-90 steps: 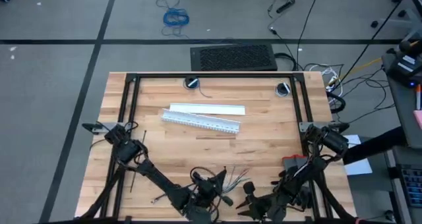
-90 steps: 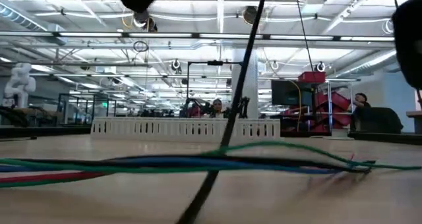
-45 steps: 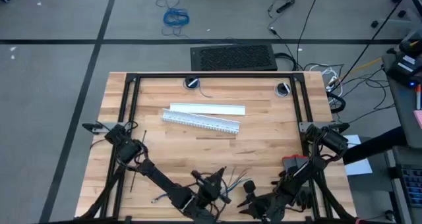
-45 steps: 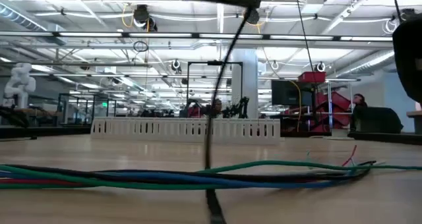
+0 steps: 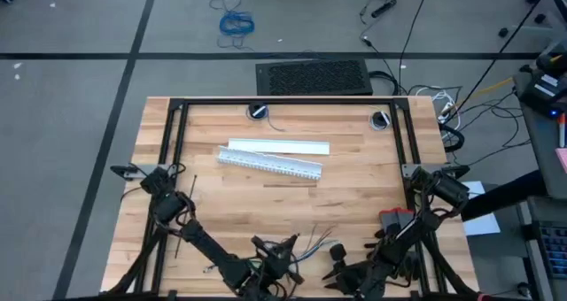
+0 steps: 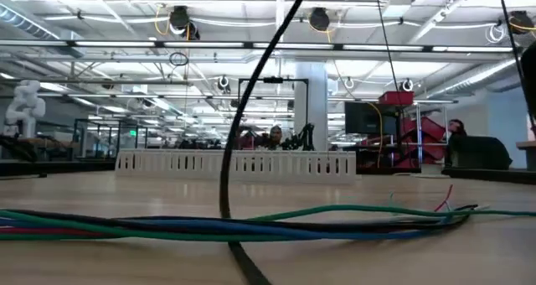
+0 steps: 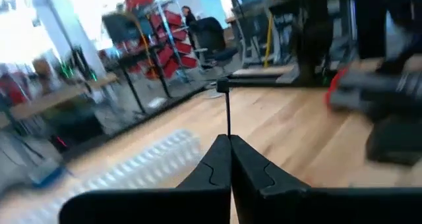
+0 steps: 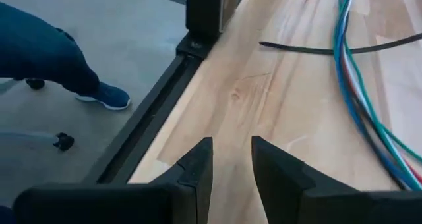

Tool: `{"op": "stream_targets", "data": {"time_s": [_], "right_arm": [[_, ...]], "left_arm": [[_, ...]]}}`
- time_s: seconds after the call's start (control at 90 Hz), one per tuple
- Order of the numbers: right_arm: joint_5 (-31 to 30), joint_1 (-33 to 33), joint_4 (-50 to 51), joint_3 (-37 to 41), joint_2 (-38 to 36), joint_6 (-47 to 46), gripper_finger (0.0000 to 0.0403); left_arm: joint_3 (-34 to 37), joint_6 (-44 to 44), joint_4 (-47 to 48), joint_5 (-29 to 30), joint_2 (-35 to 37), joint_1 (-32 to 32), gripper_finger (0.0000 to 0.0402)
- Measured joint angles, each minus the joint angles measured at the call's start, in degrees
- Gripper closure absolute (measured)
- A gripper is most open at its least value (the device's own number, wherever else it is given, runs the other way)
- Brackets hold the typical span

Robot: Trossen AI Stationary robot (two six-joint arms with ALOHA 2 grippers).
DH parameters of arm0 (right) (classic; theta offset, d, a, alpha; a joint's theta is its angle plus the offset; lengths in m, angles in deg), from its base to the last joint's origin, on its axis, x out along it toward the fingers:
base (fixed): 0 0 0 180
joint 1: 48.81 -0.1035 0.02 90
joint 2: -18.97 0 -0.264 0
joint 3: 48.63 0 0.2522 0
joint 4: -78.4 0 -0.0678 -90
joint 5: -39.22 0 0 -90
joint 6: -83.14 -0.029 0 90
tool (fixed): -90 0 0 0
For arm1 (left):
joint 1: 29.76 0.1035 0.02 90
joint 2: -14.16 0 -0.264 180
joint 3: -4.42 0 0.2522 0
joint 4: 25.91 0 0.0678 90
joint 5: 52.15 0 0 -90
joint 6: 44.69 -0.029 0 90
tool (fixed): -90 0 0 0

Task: Ziptie cables
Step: Wrap the cable wire using a zip tie

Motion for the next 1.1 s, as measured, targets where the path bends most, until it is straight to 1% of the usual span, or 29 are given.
{"op": "stream_targets", "data": {"time_s": [0.1, 0.156, 0.222, 0.356, 0.4, 0.456, 0.533, 0.611, 0.667, 0.756, 0.811, 0.867, 0.911, 0.956, 1.0, 1.1], "right_arm": [[1.2, 0.0, -1.3, 0.0, 0.0, -0.3, 0.0305], [1.8, 0.1, -2.4, 0.0, 0.0, -0.3, 0.0305], [3.1, 0.0, -3.5, 0.0, 0.0, -0.4, 0.0305], [4.2, -0.6, -4.1, 0.0, 0.0, -0.6, 0.0305], [4.2, -0.9, -4.2, 0.0, 0.0, -0.7, 0.0305], [4.2, -1.2, -4.1, 0.0, -0.1, -0.9, 0.0305], [4.2, -1.9, -4.1, 0.0, -0.7, -0.9, 0.0305], [2.4, -2.8, -3.8, 0.0, -1.4, -0.9, 0.0305], [0.8, -3.7, -2.5, 0.0, -2.1, -0.9, 0.0305], [-1.6, -4.7, 0.6, 0.0, -3.4, -1.4, 0.0305], [-2.9, -5.3, 2.5, 0.0, -4.0, -2.1, 0.0305], [-4.2, -5.8, 3.7, 0.0, -4.1, -3.0, 0.0305], [-5.3, -6.3, 4.8, 0.0, -4.1, -3.8, 0.0305], [-6.1, -6.6, 5.5, 0.0, -4.1, -4.5, 0.0305], [-6.6, -6.8, 6.2, 0.0, -4.1, -5.3, 0.0305], [-6.6, -6.9, 6.5, 0.0, -4.1, -5.6, 0.0305]], "left_arm": [[0.0, 7.3, -1.7, -4.0, 0.0, 1.1, 0.0402], [0.0, 8.7, -3.0, -7.6, 0.0, 2.0, 0.0402], [0.0, 8.3, -4.6, -13.1, 0.0, 3.4, 0.0402], [0.0, -2.7, -11.8, -29.8, 0.0, 6.1, 0.0402], [0.0, -6.0, -14.6, -34.4, 0.0, 6.8, 0.0402], [0.0, -9.8, -17.6, -37.8, 0.0, 7.6, 0.0402], [0.2, -14.2, -23.0, -40.9, 0.0, 8.5, 0.0402], [1.4, -17.8, -31.7, -41.6, 0.0, 9.4, 0.0402], [2.3, -20.7, -35.8, -40.6, 0.0, 9.9, 0.0402], [3.6, -23.0, -36.5, -33.0, 0.3, 10.4, 0.0402], [5.0, -23.6, -36.0, -25.9, 0.9, 10.4, 0.0402], [6.6, -25.0, -36.1, -16.1, 1.7, 10.2, 0.0402], [7.8, -27.9, -36.1, -7.5, 2.5, 9.7, 0.0402], [8.9, -31.9, -36.0, -2.4, 3.5, 9.1, 0.0402], [10.0, -35.2, -36.0, -0.3, 4.4, 8.5, 0.0402], [12.3, -38.4, -36.0, 0.2, 7.1, 6.6, 0.0402]]}}
